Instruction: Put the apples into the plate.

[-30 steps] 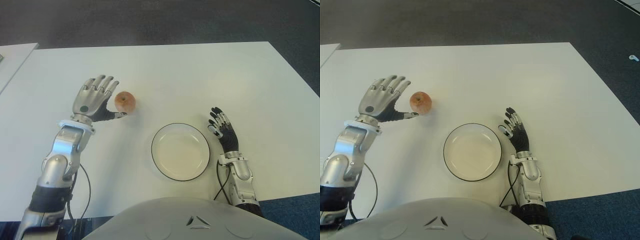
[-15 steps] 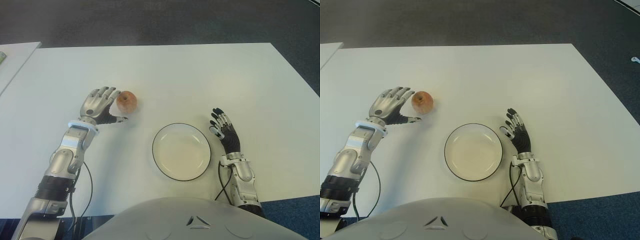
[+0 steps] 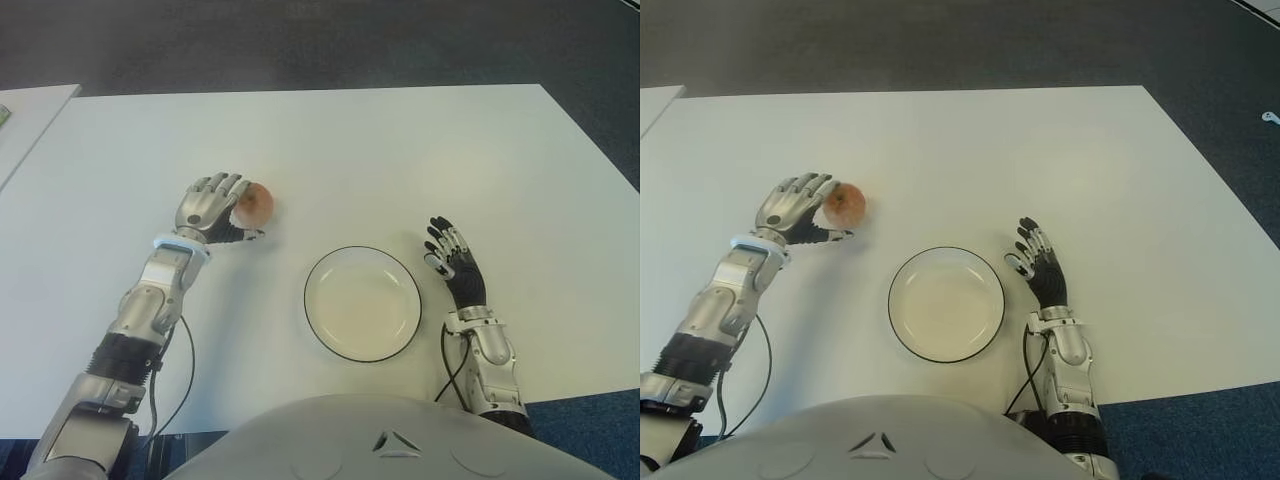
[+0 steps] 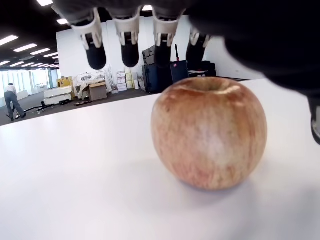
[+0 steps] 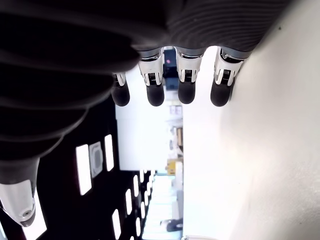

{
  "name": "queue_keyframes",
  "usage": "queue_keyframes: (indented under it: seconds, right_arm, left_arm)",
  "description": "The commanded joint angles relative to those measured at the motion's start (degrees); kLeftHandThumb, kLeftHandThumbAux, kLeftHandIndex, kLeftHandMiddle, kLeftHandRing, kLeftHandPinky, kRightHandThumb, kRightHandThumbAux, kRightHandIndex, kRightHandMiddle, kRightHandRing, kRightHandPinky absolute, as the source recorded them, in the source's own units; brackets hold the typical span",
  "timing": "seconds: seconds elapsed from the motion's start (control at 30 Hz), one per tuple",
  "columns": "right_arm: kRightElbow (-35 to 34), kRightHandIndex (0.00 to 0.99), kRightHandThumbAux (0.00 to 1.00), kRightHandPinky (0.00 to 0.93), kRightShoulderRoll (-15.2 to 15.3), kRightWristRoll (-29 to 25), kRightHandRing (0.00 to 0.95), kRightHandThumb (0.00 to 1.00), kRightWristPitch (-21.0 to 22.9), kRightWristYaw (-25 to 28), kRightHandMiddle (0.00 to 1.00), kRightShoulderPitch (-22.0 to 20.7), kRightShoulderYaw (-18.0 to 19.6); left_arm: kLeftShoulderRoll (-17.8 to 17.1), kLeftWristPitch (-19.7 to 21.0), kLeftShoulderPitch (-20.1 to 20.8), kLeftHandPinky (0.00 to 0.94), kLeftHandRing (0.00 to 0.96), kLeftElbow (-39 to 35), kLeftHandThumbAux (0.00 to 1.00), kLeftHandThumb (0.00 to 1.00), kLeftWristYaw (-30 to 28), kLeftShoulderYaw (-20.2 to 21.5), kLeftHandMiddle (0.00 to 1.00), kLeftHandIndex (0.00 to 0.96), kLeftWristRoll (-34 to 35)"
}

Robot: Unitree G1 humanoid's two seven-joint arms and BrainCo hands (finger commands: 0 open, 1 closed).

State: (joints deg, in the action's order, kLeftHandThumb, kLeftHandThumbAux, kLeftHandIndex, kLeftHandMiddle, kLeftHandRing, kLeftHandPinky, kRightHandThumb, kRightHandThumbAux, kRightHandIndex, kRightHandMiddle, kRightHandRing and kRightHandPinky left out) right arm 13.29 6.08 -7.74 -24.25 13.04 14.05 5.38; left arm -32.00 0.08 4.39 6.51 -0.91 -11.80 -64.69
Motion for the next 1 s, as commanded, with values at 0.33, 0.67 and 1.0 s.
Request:
queue_keyframes:
  seconds: [0.33,0.67,1.0]
  right_arm:
    - [3.6,0.005,0.557,0.0,0.0,-0.2,0.0,0.057,2.4,0.1,0.028,5.9,0.6]
    - [3.5,0.0,0.556,0.0,0.2,-0.4,0.0,0.064,2.9,-0.2,0.029,6.4,0.9]
    - [3.9,0.003,0.554,0.0,0.3,-0.7,0.0,0.076,3.6,0.1,0.042,6.5,1.0]
  left_arm:
    - [0.6,2.7,2.9,0.003,0.0,6.2,0.298,0.273,2.0,-5.2,0.0,0.0,1.1]
    - [1.0,4.4,3.9,0.0,0.0,7.9,0.296,0.284,3.7,-7.3,0.0,0.0,2.0]
    - [1.1,5.5,4.8,0.0,0.0,9.6,0.282,0.285,5.7,-9.1,0.0,0.0,2.8]
